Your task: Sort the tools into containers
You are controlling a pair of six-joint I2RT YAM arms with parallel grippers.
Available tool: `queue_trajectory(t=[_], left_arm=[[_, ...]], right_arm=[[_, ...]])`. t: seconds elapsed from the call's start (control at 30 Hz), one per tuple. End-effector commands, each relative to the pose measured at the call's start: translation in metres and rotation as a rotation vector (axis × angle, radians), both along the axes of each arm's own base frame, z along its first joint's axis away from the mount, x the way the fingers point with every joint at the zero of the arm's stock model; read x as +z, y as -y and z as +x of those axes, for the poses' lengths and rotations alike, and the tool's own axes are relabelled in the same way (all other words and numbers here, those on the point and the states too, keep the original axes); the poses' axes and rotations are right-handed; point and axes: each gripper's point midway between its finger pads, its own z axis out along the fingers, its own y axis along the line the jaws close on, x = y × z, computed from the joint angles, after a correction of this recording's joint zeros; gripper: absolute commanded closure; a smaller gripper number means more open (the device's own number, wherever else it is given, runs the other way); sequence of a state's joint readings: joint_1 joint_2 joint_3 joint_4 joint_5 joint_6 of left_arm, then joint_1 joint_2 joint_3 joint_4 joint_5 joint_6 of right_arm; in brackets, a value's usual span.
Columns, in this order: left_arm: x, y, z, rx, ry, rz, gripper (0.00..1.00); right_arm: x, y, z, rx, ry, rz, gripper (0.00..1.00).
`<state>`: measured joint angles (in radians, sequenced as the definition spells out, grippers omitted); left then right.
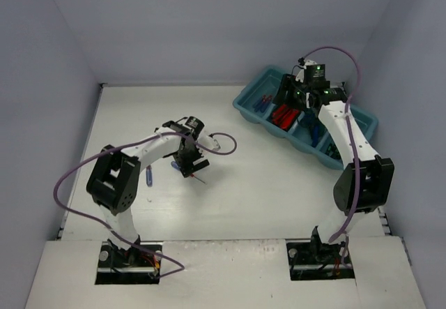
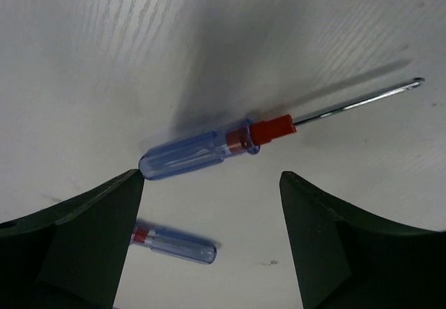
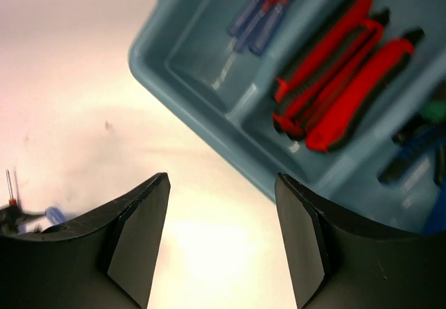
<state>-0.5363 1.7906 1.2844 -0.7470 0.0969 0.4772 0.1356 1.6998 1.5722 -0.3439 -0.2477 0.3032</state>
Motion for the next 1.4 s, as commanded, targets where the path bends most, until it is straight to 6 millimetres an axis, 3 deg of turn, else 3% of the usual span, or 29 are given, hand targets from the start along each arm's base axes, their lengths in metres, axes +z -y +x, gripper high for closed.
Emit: queue_trajectory(t=[0.0,0.2,0.37,0.53,0.73,0.8,0.97,1.2,1.37], left_arm=[[0.011,0.013,0.022,-0.063,0.06,0.001,0.25],[-0.011,0.006,0.011,-0.033,0.02,0.045,0.25],[-0.027,0.005,0.008,0.004,0.0,0.065,0.35],[-0.037,0.009,0.005,0.03,-0.017,0.063,0.56],[-0.027,0.019,0.005,0.066,-0.013,-0.002,0.98],[-0.019,0.027,0.005,0.077,-0.011,-0.047,1.0],[0.037,0.064,0.028,0.209,0.044,-0.279,1.0],[0.152,0.147,0.06,0.532,0.08,-0.922,1.0],[0.222,0.17,0.076,0.679,0.075,-1.282,1.0]], right_arm=[[-0.001,0.01,-0.029,0.039,0.016,0.037,0.41],[-0.003,0.023,-0.047,0.021,0.017,0.069,0.41],[-0.002,0.023,-0.049,0.024,0.023,0.093,0.41],[-0.001,0.022,-0.051,0.026,0.035,0.098,0.41],[0.004,0.019,-0.056,0.038,0.053,0.115,0.42],[0.005,0.018,-0.058,0.05,0.065,0.113,0.42],[0.022,0.001,-0.066,0.117,0.133,0.114,0.41],[0.053,-0.074,-0.091,0.356,0.273,0.085,0.35],[0.063,-0.118,-0.11,0.481,0.32,0.112,0.31]])
